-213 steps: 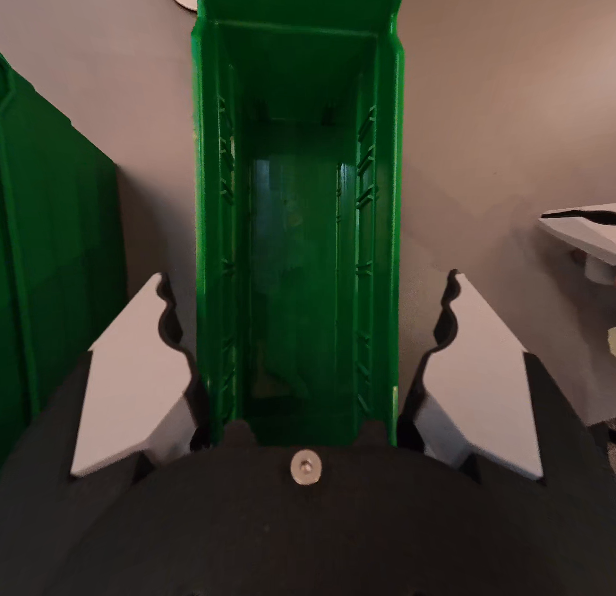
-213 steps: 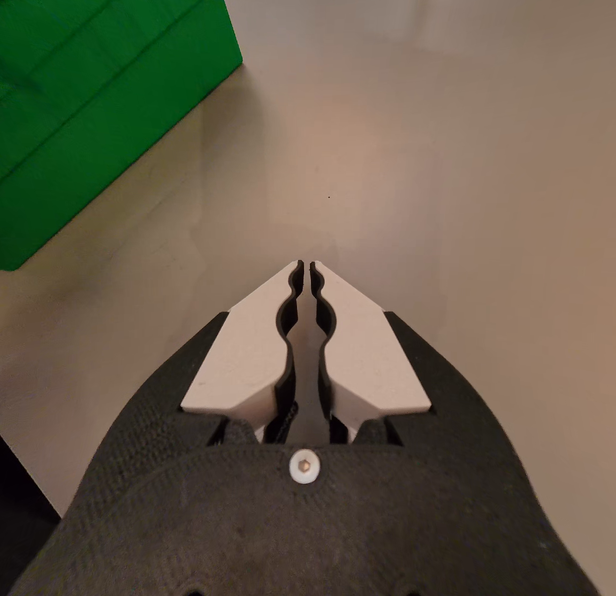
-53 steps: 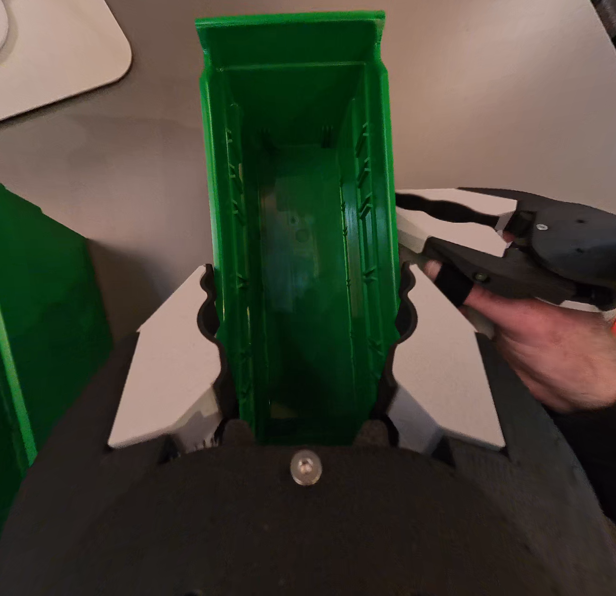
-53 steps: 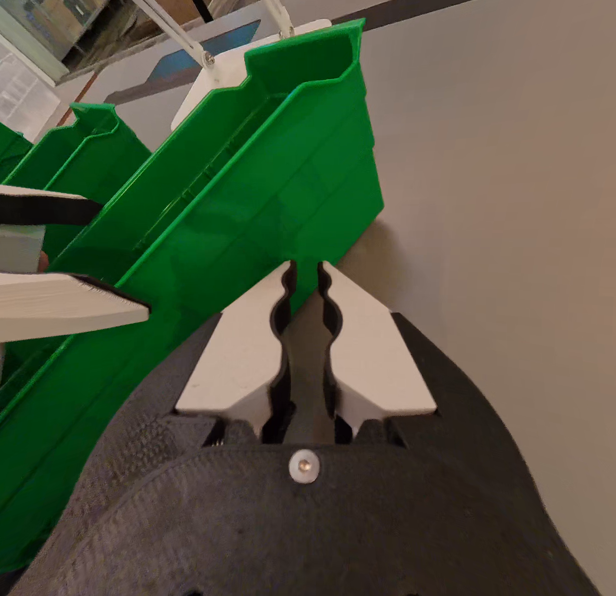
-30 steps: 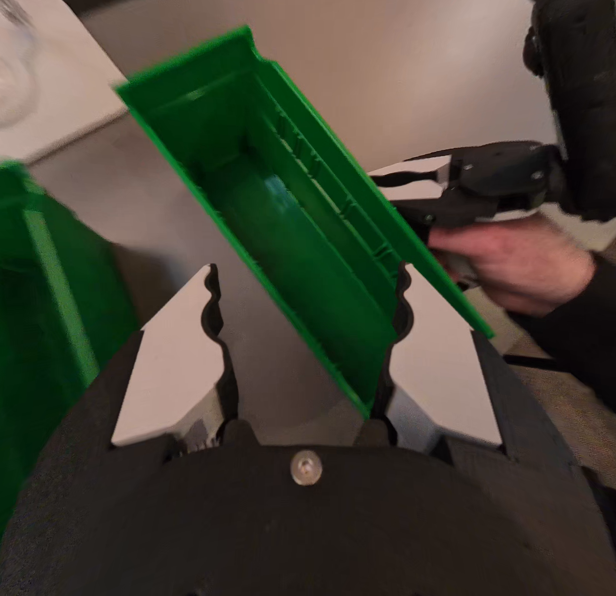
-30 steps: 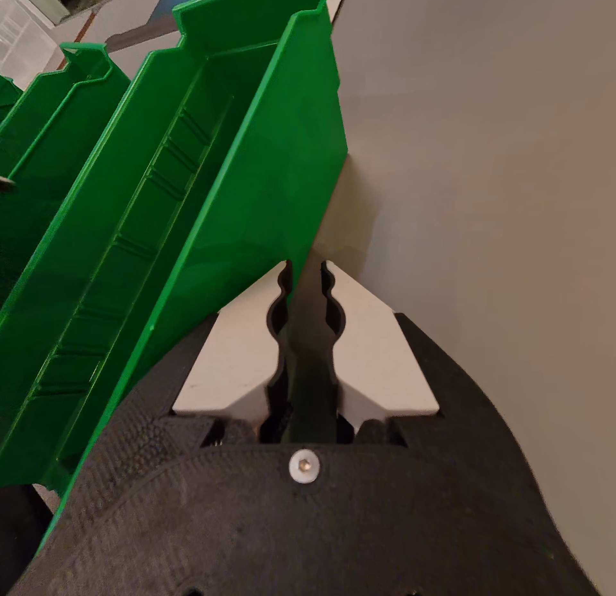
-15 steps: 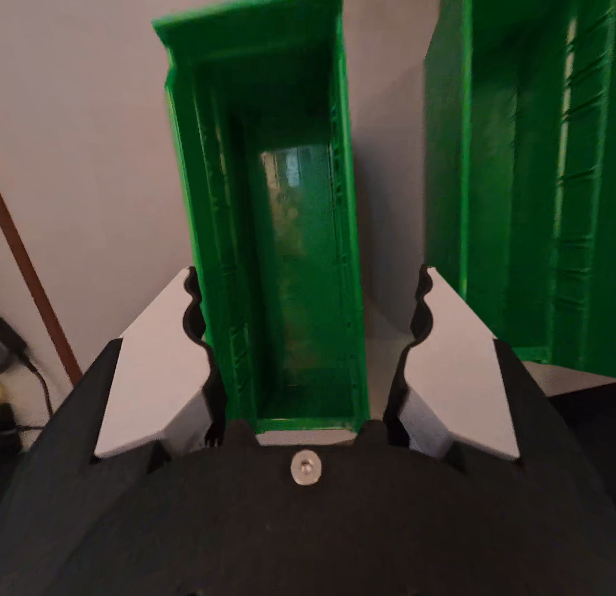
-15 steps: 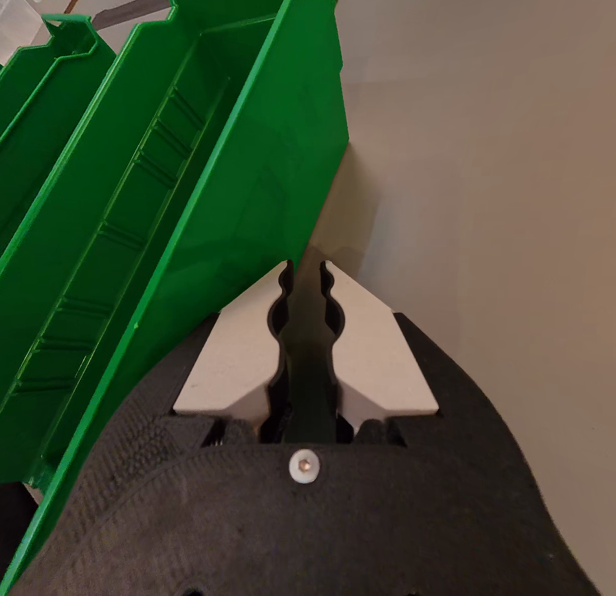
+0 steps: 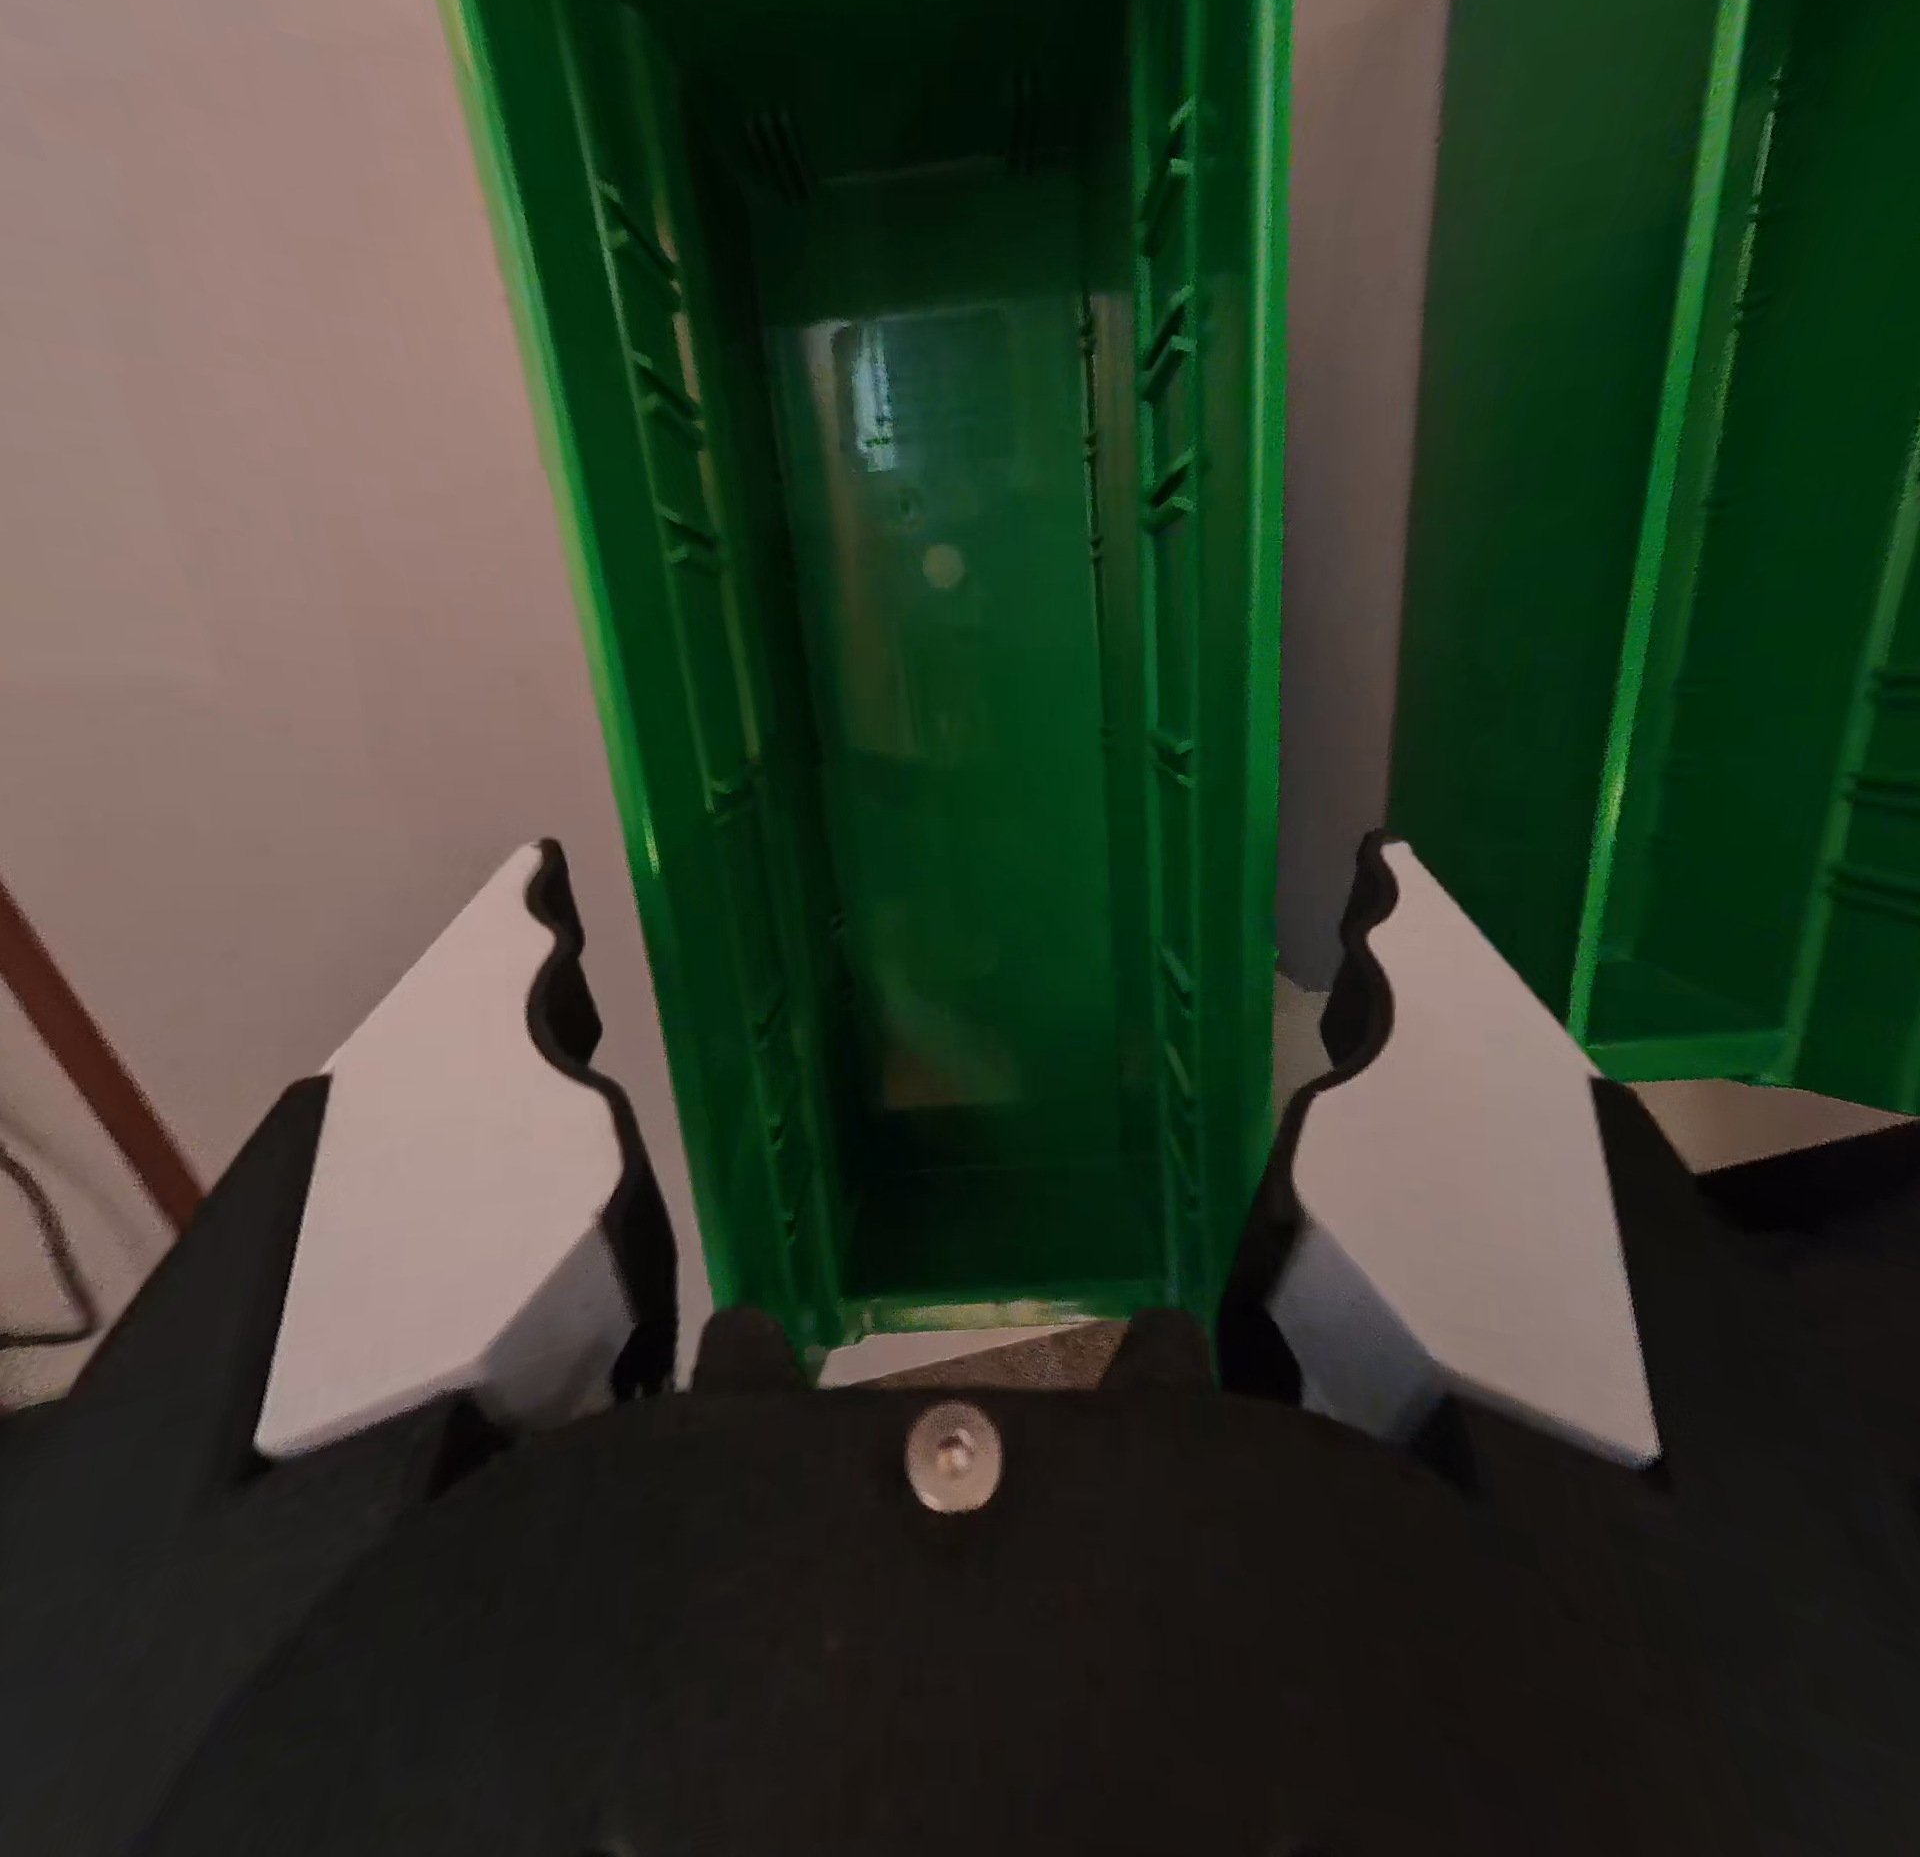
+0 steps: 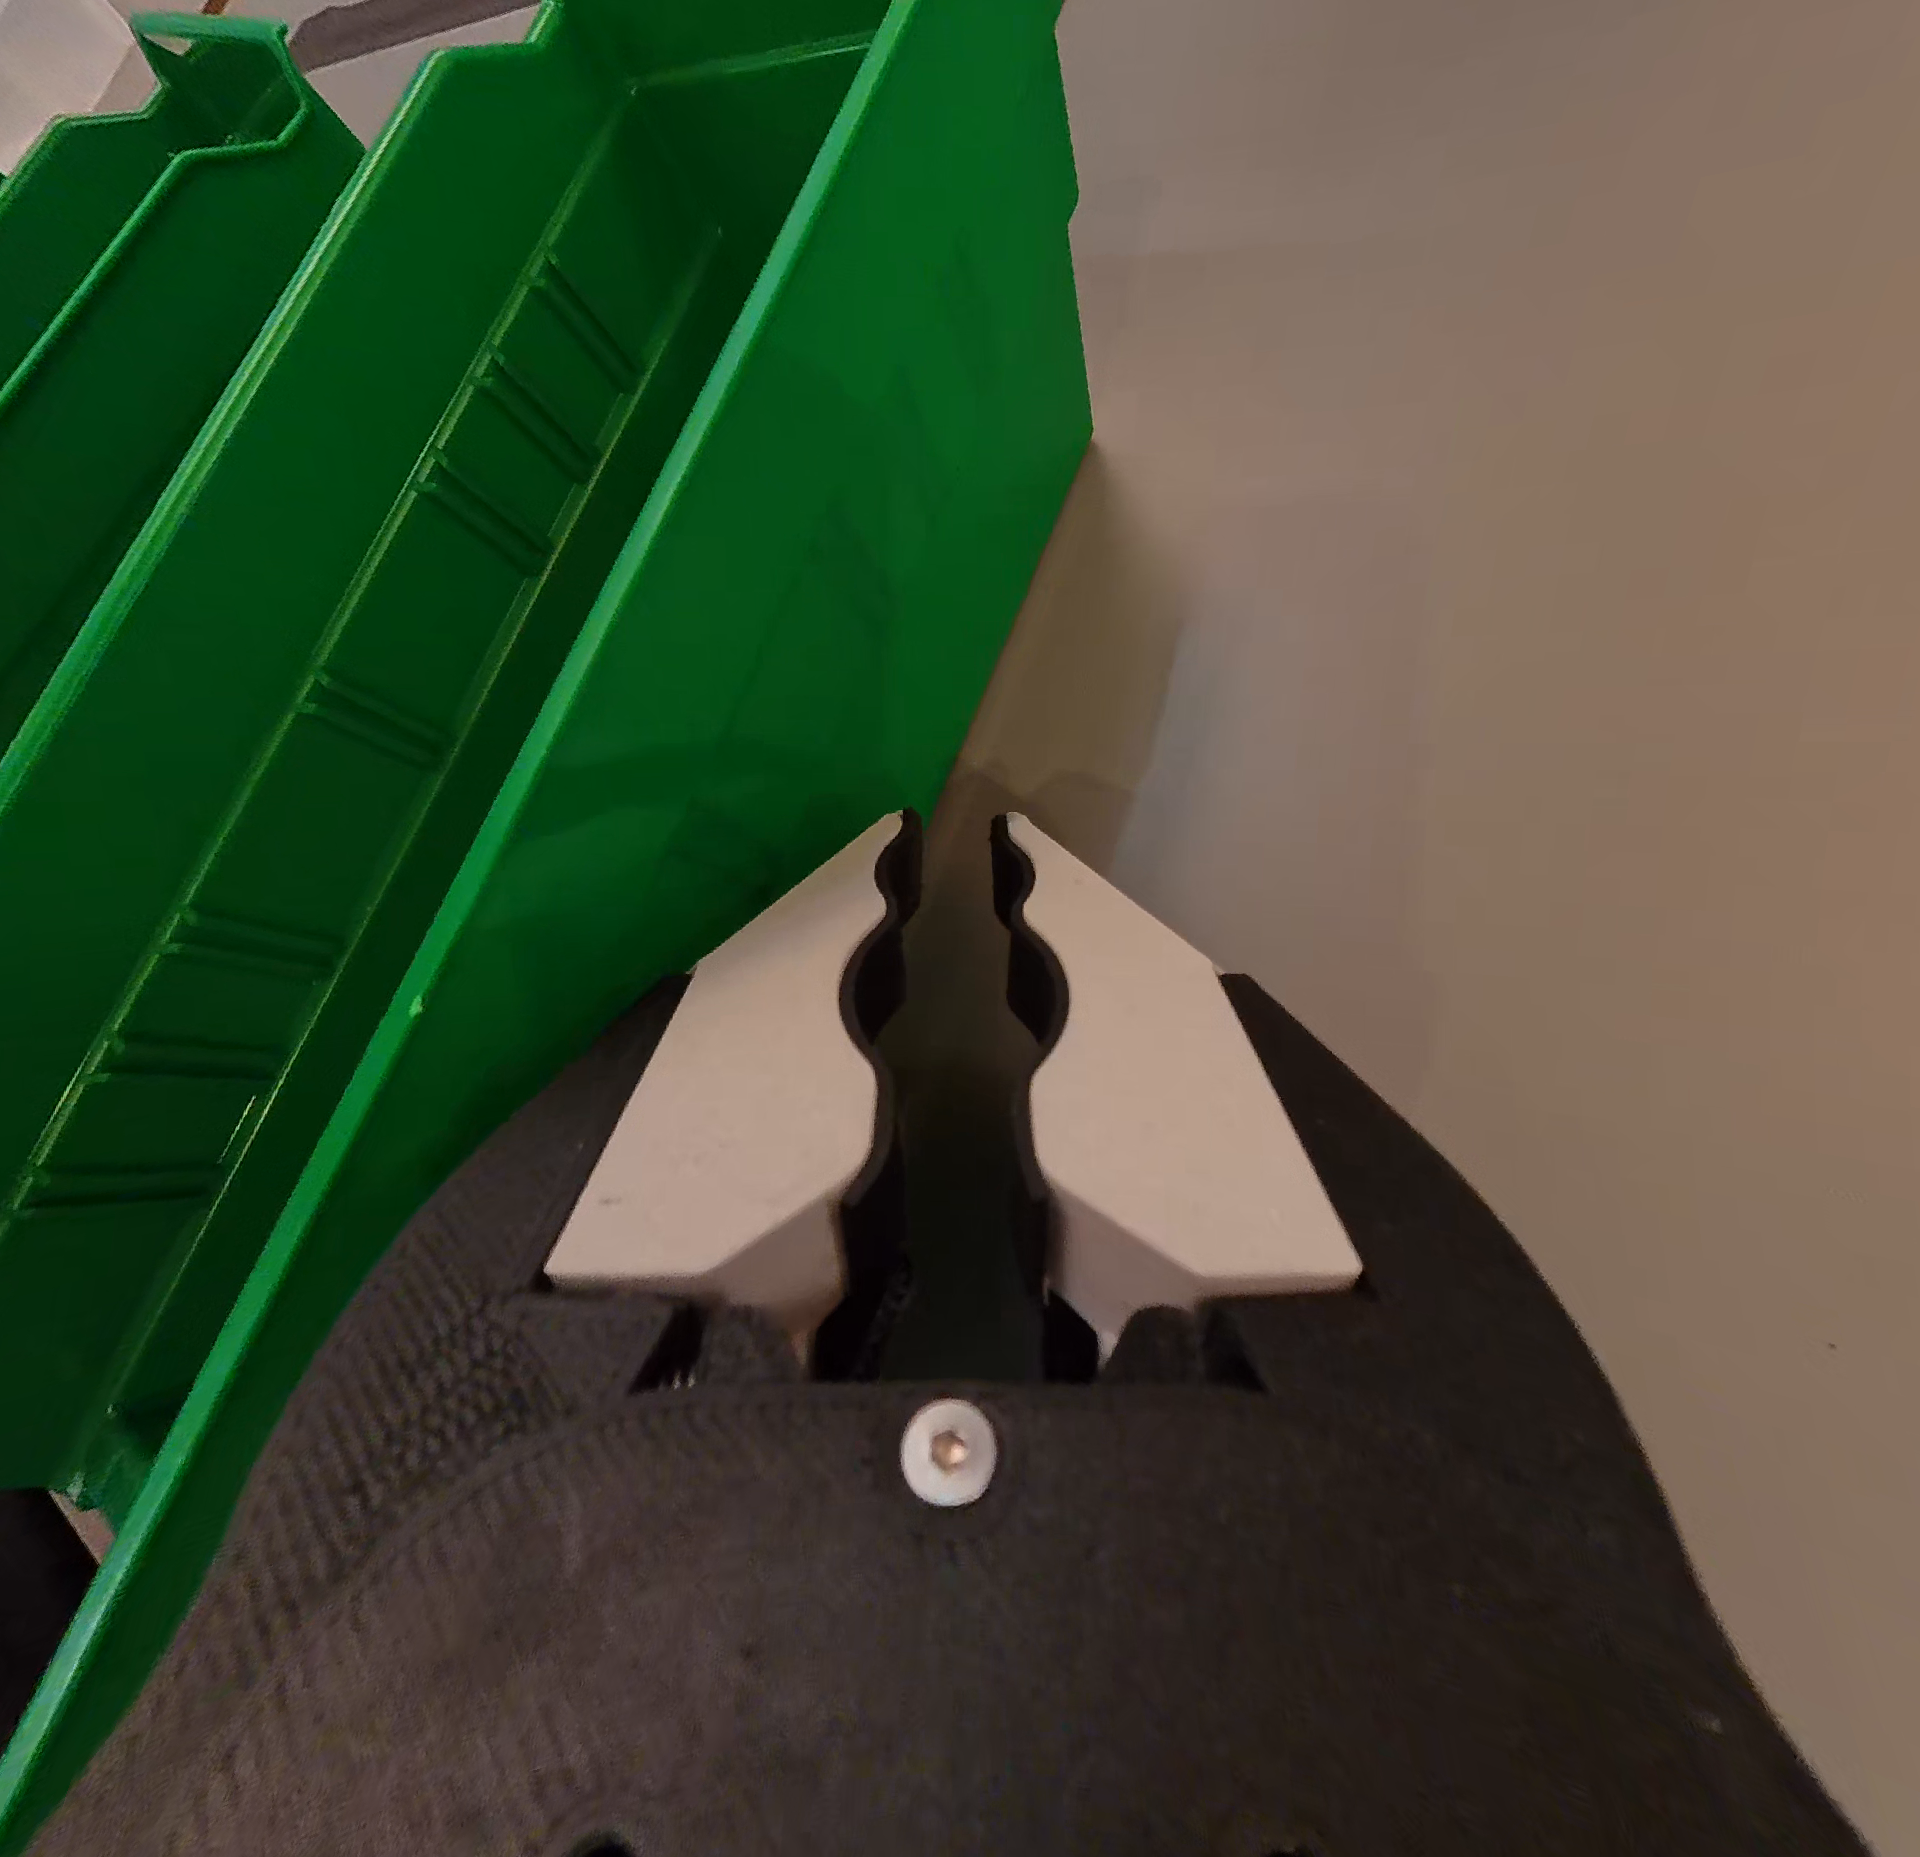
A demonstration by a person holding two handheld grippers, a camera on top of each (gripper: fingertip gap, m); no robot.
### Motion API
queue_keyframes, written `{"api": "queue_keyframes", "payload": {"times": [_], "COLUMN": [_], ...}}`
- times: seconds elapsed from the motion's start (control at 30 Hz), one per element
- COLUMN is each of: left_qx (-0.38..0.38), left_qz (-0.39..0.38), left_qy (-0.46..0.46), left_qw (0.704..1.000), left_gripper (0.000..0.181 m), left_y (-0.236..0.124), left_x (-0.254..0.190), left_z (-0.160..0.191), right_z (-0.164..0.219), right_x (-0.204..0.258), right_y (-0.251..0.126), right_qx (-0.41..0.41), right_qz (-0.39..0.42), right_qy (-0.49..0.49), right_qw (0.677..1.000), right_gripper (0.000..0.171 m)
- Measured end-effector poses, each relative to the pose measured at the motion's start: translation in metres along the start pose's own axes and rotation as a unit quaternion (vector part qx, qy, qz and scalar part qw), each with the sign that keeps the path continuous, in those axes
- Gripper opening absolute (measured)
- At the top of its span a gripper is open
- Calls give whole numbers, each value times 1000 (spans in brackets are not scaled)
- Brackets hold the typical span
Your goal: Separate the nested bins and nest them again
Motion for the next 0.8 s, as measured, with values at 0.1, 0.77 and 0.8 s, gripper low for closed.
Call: {"api": "queue_keyframes", "payload": {"times": [0.1,0.77,0.8], "left_qx": [11,-23,-23], "left_qz": [13,22,22], "left_qy": [-11,-15,-14], "left_qw": [1000,999,999], "left_gripper": [119,107,106], "left_y": [7,-17,-17], "left_x": [1,3,3], "left_z": [2,-6,-5], "right_z": [0,0,0], "right_x": [0,0,0], "right_y": [0,0,0], "right_qx": [1,3,3], "right_qz": [0,0,0], "right_qy": [0,-1,-2], "right_qw": [1000,1000,1000], "right_gripper": [12,12,12]}}
Point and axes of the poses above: each gripper's, where its closed fingertips meet, y out along the fingers, z out of its underside, x = y × z across the jaws, the point moved 4 cm from there along -y, back along the fingers, and after that the axes turned 8 degrees about y, right-handed, at the moved point
